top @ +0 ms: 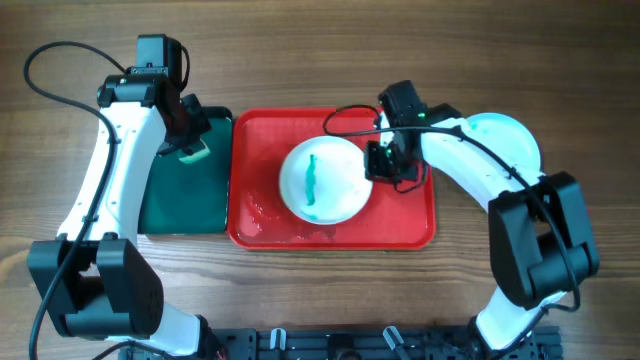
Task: Clean dirty plates on tray and stack at the side
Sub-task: 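Grip the last plate with right gripper and pull it toward center, then scrub the third plate with the sponge in the left gripper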
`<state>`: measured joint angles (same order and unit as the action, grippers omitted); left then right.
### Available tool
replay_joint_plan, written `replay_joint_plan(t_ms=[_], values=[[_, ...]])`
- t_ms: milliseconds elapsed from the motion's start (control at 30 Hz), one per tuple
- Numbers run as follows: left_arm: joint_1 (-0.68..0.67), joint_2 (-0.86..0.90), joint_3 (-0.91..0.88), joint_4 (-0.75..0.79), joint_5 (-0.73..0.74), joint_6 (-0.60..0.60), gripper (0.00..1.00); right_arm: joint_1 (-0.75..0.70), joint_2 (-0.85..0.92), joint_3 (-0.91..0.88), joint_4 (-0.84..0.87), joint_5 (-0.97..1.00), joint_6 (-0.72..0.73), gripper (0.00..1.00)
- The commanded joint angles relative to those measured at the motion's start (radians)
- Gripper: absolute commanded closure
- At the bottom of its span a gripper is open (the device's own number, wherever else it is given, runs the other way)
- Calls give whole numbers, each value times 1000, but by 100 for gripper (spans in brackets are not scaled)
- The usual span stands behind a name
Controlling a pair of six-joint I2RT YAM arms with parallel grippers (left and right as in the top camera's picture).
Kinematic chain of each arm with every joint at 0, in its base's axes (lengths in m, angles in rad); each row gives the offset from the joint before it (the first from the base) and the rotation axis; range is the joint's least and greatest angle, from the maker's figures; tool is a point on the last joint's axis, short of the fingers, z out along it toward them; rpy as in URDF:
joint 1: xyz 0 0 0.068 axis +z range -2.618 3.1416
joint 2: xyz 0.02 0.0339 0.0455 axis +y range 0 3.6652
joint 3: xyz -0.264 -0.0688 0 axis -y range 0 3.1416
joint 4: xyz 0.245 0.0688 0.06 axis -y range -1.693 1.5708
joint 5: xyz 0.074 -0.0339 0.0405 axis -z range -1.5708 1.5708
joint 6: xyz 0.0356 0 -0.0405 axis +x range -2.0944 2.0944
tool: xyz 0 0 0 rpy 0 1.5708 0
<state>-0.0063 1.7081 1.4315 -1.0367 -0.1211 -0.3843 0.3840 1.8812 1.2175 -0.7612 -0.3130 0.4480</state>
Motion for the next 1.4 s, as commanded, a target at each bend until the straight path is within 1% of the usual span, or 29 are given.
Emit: replay_joint_plan(t_ms=[0, 33, 67, 100, 133, 167, 233, 300, 333, 400, 433, 500, 600, 700, 767, 833, 967, 1033, 1133, 1200, 1367], values=[[4, -10, -5, 6, 8, -13, 96, 47, 14, 22, 27, -75, 123, 88], [4, -10, -5, 6, 8, -13, 96, 58, 14, 22, 33, -72, 134, 77], [4, -10, -5, 5, 8, -13, 96, 66, 14, 22, 41, -72, 135, 62], [4, -10, -5, 3, 9, -13, 96, 70, 14, 22, 51, -72, 136, 53], [4, -10, -5, 0, 9, -13, 96, 70, 14, 22, 62, -72, 139, 49], [4, -10, -5, -3, 10, -13, 96, 70, 14, 22, 71, -64, 138, 49], [4, -10, -5, -3, 49, -13, 96, 70, 14, 22, 87, -7, 113, 50], [2, -10, -5, 0, 111, -13, 96, 75, 16, 18, 107, 61, 60, 56], [-2, -10, -5, -1, 133, -13, 96, 84, 27, 18, 116, 101, 27, 61], [-14, -10, -5, -1, 143, -13, 96, 96, 50, 18, 131, 97, -18, 68], [-29, -10, -5, 0, 143, -13, 96, 109, 69, 18, 138, 97, -23, 76], [-51, -10, -5, 0, 143, -14, 96, 124, 91, 18, 163, 85, -18, 82], [-94, -10, -5, 1, 143, -18, 96, 130, 98, 18, 193, 80, 78, 95], [-139, -2, -8, 20, 143, -17, 96, 130, 120, 18, 208, 81, 159, 96], [-179, 21, -8, 33, 139, -8, 96, 130, 125, 18, 215, 73, 157, 96], [-221, 63, -9, 55, 140, 43, 96, 130, 125, 18, 220, 69, 153, 96], [-282, 173, -12, 84, 140, 166, 96, 129, 125, 18, 232, 25, 97, 96], [-291, 227, -12, 87, 145, 202, 96, 127, 125, 18, 235, 20, 77, 96], [-291, 295, -12, 91, 238, 332, 96, 119, 125, 18, 243, -8, 69, 95], [-291, 335, -12, 95, 251, 376, 96, 109, 125, 18, 245, -26, 59, 96], [-293, 401, -59, 137, 252, 399, 96, 98, 125, 18, 245, -40, 49, 96]])
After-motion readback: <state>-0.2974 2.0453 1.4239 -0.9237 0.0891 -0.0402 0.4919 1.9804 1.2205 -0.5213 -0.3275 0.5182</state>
